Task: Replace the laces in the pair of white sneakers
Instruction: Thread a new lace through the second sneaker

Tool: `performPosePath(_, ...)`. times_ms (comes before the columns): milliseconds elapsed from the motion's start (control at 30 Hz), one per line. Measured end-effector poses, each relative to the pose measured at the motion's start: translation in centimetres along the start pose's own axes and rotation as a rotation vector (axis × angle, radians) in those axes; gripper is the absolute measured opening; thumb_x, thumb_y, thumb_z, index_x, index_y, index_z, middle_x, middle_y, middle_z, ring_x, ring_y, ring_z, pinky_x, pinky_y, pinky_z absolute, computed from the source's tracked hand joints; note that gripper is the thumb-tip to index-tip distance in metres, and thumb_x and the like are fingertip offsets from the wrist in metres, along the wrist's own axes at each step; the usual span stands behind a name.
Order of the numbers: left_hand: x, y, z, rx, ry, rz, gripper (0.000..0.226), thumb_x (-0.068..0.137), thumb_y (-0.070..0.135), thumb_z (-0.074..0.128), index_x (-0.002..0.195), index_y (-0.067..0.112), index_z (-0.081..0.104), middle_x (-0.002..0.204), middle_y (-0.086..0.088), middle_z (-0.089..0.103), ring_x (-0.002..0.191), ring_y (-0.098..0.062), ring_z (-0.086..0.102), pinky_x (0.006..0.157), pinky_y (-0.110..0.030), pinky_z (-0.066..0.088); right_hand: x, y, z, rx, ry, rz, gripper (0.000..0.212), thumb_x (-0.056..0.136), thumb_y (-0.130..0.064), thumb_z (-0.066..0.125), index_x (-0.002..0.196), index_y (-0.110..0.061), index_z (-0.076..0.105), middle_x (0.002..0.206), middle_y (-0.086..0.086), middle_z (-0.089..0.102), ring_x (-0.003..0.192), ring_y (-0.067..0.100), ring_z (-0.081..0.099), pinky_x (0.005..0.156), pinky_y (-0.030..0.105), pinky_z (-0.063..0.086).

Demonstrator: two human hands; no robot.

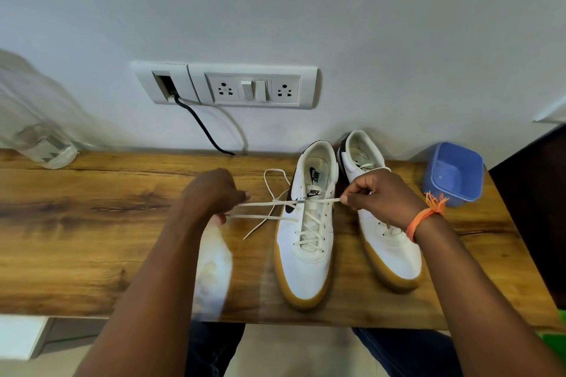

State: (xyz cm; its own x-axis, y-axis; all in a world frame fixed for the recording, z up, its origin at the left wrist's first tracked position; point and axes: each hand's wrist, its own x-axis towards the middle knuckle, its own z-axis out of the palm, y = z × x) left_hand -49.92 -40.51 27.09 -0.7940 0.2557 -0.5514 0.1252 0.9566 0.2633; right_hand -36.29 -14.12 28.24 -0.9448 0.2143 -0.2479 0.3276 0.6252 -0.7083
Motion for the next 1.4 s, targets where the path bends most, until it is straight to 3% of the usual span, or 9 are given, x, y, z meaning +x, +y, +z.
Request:
performPosePath(200, -1.4, 3.5, 1.2, 0.067, 0.426, 0.222, 0.022, 0.087, 0.012, 0.066, 0.106, 0.02, 0.071, 0.115, -0.005, 0.063, 0.113, -0.028, 0.057, 0.089, -0.04, 0.05, 0.1, -1.1, 1.6, 0.116, -0.099, -0.037, 0.006, 0.084, -0.016, 0.074, 0.082, -0.01, 0.076, 0.074, -0.002, 0.073, 0.071, 0.009, 0.067, 0.072, 0.023, 0.053)
performPosePath(267, -2.2, 5.6, 1.4, -0.316, 0.286, 0.379, 0.018, 0.092, 0.013, 0.064, 0.109, 0.017, 0.069, 0.105, -0.005, 0.07, 0.091, -0.02, 0.067, 0.073, -0.028, 0.051, 0.1, -1.5, 2.0, 0.157, -0.133, -0.044, 0.008, 0.085, -0.015, 0.073, 0.085, -0.007, 0.076, 0.076, 0.004, 0.073, 0.071, 0.009, 0.067, 0.07, 0.018, 0.052)
performPosePath(333, -2.9, 7.5, 2.1, -0.658, -0.086, 0.428, 0.017, 0.094, 0.015, 0.066, 0.11, 0.009, 0.066, 0.092, -0.009, 0.074, 0.068, -0.02, 0.069, 0.057, -0.025, 0.05, 0.0, -1.9, 2.1, 0.206, -0.131, -0.055, 0.007, 0.085, -0.011, 0.072, 0.086, -0.004, 0.075, 0.076, 0.009, 0.073, 0.069, 0.008, 0.065, 0.069, 0.019, 0.051)
performPosePath(400, -3.1, 8.2, 3.0, -0.726, -0.238, 0.449, 0.019, 0.092, 0.012, 0.068, 0.109, 0.005, 0.067, 0.089, -0.014, 0.075, 0.064, -0.02, 0.068, 0.057, -0.026, 0.053, -0.1, -2.0, 1.8, 0.237, -0.132, -0.046, 0.003, 0.083, -0.006, 0.073, 0.084, -0.006, 0.075, 0.075, 0.011, 0.073, 0.067, 0.008, 0.063, 0.067, 0.021, 0.05)
performPosePath(567, -2.3, 7.2, 3.0, -0.726, -0.207, 0.429, 0.017, 0.08, -0.003, 0.076, 0.096, -0.002, 0.071, 0.072, -0.017, 0.072, 0.06, -0.019, 0.069, 0.058, -0.024, 0.056, -0.7, -1.8, 0.7, 0.274, -0.193, 0.088, 0.005, 0.08, -0.01, 0.076, 0.085, -0.009, 0.076, 0.07, 0.006, 0.071, 0.053, 0.007, 0.055, 0.046, 0.021, 0.045)
performPosePath(800, -3.2, 8.0, 2.7, -0.841, -0.242, 0.482, 0.035, 0.082, 0.002, 0.077, 0.115, 0.004, 0.066, 0.098, -0.017, 0.073, 0.068, -0.023, 0.072, 0.06, -0.025, 0.057, -0.8, -1.9, 0.2, 0.467, -0.182, 0.078, 0.011, 0.081, -0.006, 0.076, 0.09, -0.001, 0.073, 0.074, 0.012, 0.071, 0.057, 0.013, 0.061, 0.051, 0.024, 0.051)
performPosePath(1033, -2.4, 6.8, 2.4, -0.814, -0.187, 0.454, 0.015, 0.082, -0.008, 0.071, 0.097, -0.004, 0.071, 0.072, -0.014, 0.072, 0.063, -0.02, 0.071, 0.062, -0.028, 0.06, -0.7, -1.3, -0.2, 0.508, -0.158, 0.1, 0.014, 0.082, -0.004, 0.074, 0.094, 0.004, 0.071, 0.073, 0.011, 0.072, 0.058, 0.016, 0.064, 0.053, 0.027, 0.057)
performPosePath(1233, -3.1, 7.7, 2.9, -0.716, -0.105, 0.48, 0.018, 0.084, 0.005, 0.076, 0.101, 0.006, 0.072, 0.091, -0.007, 0.075, 0.064, -0.018, 0.072, 0.054, -0.019, 0.052, -0.5, -1.8, 0.8, 0.534, -0.19, 0.08, 0.016, 0.089, 0.003, 0.064, 0.105, 0.004, 0.065, 0.083, 0.018, 0.073, 0.073, 0.026, 0.069, 0.062, 0.032, 0.059)
performPosePath(1400, -2.9, 8.1, 3.3, -0.803, -0.102, 0.49, 0.015, 0.084, -0.004, 0.071, 0.098, -0.001, 0.072, 0.079, -0.019, 0.074, 0.066, -0.021, 0.072, 0.056, -0.021, 0.053, -0.4, -2.2, 1.1, 0.558, -0.099, 0.099, 0.021, 0.086, 0.0, 0.07, 0.103, 0.003, 0.057, 0.077, 0.019, 0.072, 0.06, 0.025, 0.067, 0.054, 0.032, 0.058)
